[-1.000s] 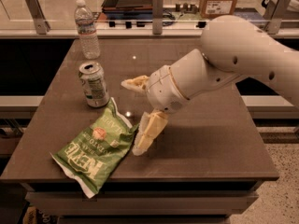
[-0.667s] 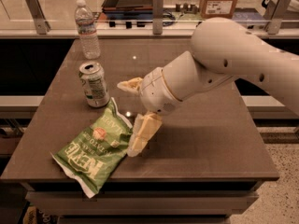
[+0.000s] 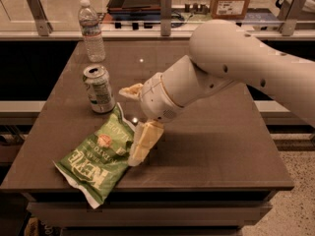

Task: Move green jalapeno chip bag near water bottle

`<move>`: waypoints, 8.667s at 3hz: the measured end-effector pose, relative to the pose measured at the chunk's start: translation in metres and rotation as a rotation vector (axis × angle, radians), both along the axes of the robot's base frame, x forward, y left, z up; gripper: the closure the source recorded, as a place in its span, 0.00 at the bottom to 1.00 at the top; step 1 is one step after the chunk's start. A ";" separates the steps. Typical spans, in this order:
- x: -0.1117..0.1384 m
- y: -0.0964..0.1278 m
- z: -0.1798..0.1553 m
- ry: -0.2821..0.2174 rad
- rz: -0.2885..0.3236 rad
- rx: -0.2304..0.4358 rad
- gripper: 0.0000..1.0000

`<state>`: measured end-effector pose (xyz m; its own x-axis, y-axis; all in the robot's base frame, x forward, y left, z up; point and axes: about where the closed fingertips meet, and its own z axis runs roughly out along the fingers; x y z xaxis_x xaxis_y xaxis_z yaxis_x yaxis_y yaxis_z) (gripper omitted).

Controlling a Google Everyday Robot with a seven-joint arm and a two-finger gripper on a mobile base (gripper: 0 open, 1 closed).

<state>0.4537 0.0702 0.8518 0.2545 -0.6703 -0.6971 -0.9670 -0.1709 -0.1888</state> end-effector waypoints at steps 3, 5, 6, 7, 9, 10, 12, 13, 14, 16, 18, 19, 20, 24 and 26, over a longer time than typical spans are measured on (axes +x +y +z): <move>-0.004 0.009 -0.006 0.017 0.033 -0.015 0.00; -0.011 0.017 -0.012 0.024 0.077 -0.008 0.43; -0.012 0.018 -0.011 0.022 0.078 -0.010 0.64; -0.013 0.019 -0.010 0.019 0.081 -0.011 0.89; -0.014 0.020 -0.009 0.017 0.083 -0.012 1.00; -0.012 0.011 -0.006 0.020 0.052 -0.019 1.00; 0.001 -0.055 -0.002 0.085 -0.088 -0.036 1.00; 0.007 -0.085 0.000 0.097 -0.162 -0.047 1.00; 0.017 -0.116 0.004 0.087 -0.291 -0.056 1.00; 0.052 -0.174 0.025 0.038 -0.570 -0.065 1.00; 0.098 -0.213 0.064 -0.049 -0.686 -0.085 1.00; 0.132 -0.219 0.088 -0.096 -0.685 -0.103 1.00; 0.178 -0.219 0.112 -0.150 -0.655 -0.102 1.00; 0.240 -0.181 0.114 -0.216 -0.511 -0.042 1.00; 0.237 -0.121 0.107 -0.183 -0.410 0.004 1.00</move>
Offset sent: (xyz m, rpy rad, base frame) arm -0.0028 0.0100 -0.0111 -0.0181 0.0302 0.0359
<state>0.6909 -0.0511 0.9589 0.0871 -0.7391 -0.6680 -0.9054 0.2210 -0.3626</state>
